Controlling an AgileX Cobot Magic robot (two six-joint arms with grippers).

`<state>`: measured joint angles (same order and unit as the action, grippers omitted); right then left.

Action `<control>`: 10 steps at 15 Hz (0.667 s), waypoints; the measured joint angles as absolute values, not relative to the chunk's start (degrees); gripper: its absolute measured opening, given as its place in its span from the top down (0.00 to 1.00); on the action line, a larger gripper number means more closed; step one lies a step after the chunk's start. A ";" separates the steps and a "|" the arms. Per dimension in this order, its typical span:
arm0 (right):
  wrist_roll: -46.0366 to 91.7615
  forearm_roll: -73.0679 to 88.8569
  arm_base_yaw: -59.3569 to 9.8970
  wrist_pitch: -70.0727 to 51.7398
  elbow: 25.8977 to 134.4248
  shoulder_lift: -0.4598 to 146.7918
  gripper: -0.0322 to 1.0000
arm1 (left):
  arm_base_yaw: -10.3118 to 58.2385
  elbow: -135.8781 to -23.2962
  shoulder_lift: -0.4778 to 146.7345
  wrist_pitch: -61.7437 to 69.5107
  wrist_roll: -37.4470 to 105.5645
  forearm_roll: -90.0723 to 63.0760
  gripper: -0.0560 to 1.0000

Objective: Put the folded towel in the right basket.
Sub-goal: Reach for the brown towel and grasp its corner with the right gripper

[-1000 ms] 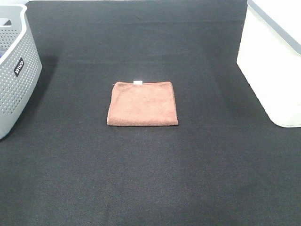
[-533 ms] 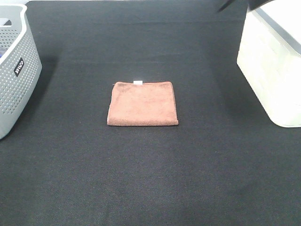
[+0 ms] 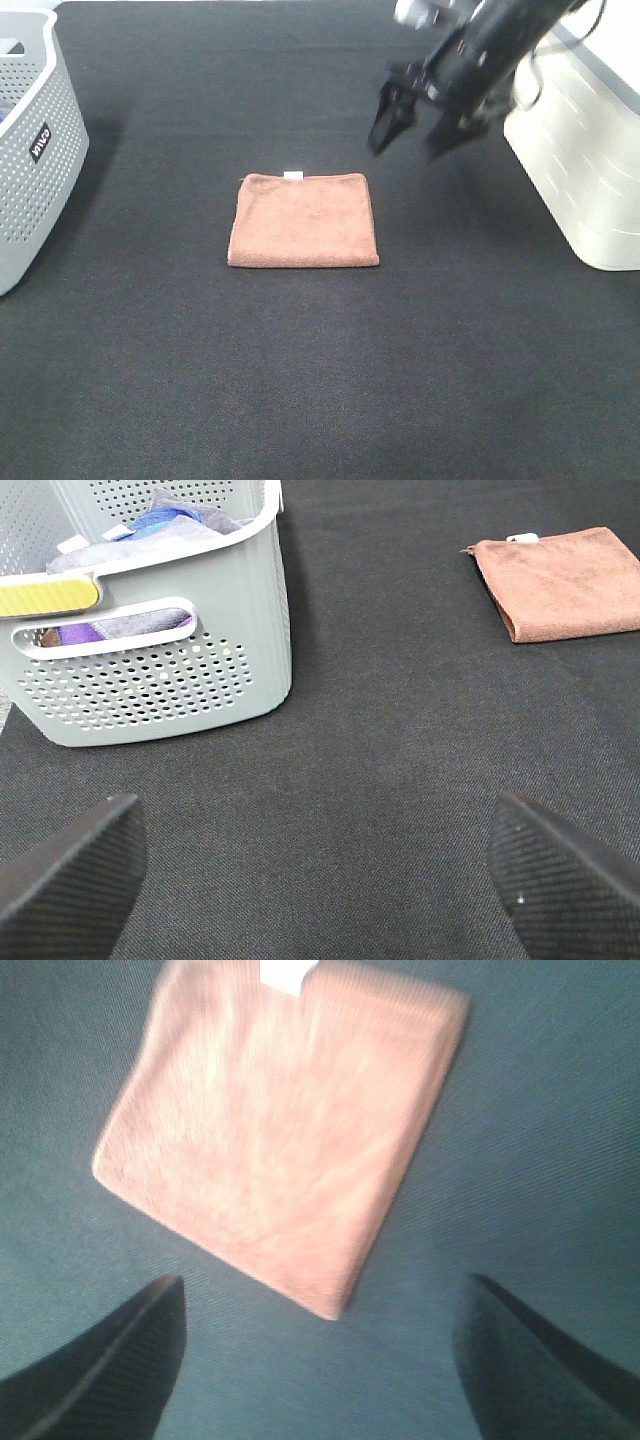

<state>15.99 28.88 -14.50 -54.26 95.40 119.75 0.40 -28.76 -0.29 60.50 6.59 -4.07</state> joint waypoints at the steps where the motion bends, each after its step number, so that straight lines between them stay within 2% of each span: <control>1: 15.99 30.08 -14.50 -54.43 95.40 121.81 0.28 | 0.40 -28.76 -0.29 60.50 6.59 -4.07 0.11; 10: 17.48 34.72 -14.50 -57.87 105.37 136.71 0.29 | 0.40 -28.76 -0.29 60.50 6.59 -4.07 0.11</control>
<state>17.48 34.72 -14.50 -57.87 105.37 136.71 0.40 -28.76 -0.29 60.50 6.59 -4.07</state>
